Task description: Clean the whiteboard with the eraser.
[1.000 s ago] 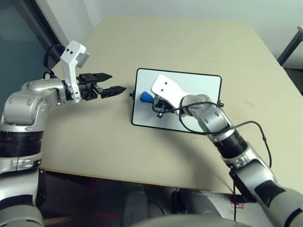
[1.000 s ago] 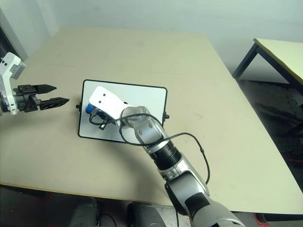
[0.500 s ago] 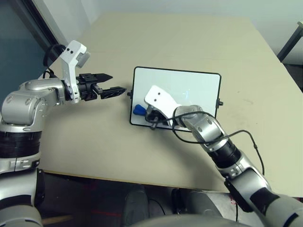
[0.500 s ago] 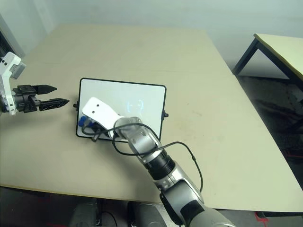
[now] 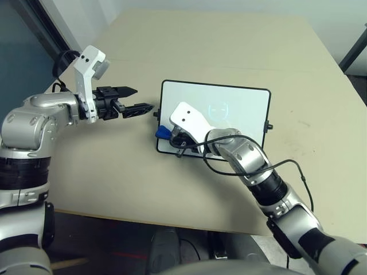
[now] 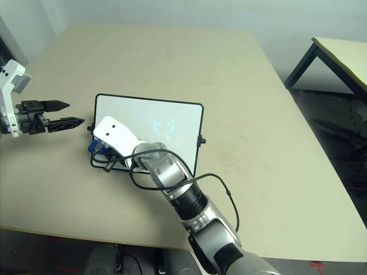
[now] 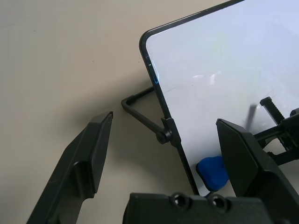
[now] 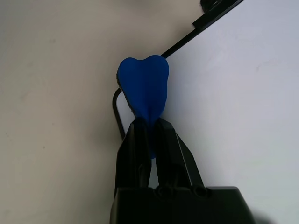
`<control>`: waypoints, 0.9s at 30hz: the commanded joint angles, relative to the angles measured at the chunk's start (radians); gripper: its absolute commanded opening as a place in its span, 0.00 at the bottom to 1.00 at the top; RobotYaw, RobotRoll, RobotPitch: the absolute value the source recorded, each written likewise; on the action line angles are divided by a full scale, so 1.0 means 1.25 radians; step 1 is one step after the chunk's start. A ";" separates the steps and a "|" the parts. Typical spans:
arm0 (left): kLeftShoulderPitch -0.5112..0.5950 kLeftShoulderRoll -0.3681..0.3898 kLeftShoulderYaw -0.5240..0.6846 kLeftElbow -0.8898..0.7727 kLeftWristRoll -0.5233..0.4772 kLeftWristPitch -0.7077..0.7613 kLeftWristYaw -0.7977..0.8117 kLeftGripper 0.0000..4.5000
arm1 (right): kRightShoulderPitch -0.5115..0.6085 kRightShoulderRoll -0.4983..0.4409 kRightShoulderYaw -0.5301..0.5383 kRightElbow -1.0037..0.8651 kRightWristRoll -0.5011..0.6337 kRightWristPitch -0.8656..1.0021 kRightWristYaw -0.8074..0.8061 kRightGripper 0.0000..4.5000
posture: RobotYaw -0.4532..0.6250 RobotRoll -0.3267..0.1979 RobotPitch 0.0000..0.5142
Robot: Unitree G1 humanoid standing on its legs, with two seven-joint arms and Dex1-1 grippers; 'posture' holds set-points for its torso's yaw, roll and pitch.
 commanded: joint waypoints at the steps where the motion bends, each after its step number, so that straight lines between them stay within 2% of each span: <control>1: -0.014 0.000 -0.013 0.016 0.007 -0.013 -0.005 1.00 | -0.034 0.001 -0.041 0.069 -0.002 0.012 -0.031 0.02 | 0.42 0.62 0.19; 5: -0.025 -0.006 -0.016 0.027 0.010 -0.022 -0.003 1.00 | -0.057 0.010 -0.053 0.083 0.007 0.008 -0.032 0.02 | 0.42 0.62 0.18; 11: -0.028 -0.006 -0.009 0.036 0.012 -0.034 -0.001 1.00 | -0.141 0.020 -0.146 0.100 0.020 -0.012 -0.066 0.02 | 0.42 0.62 0.17; 19: -0.038 -0.015 0.004 0.047 0.013 -0.063 0.015 1.00 | -0.179 0.016 -0.220 0.042 0.053 0.030 -0.088 0.02 | 0.41 0.62 0.16; 23: -0.073 -0.053 0.040 0.086 0.020 -0.137 0.066 1.00 | -0.195 -0.014 -0.287 0.005 0.061 0.045 -0.114 0.02 | 0.41 0.62 0.15; 27: -0.101 -0.111 0.105 0.158 0.048 -0.288 0.158 1.00 | -0.233 -0.040 -0.395 -0.021 0.079 0.033 -0.163 0.02 | 0.40 0.62 0.15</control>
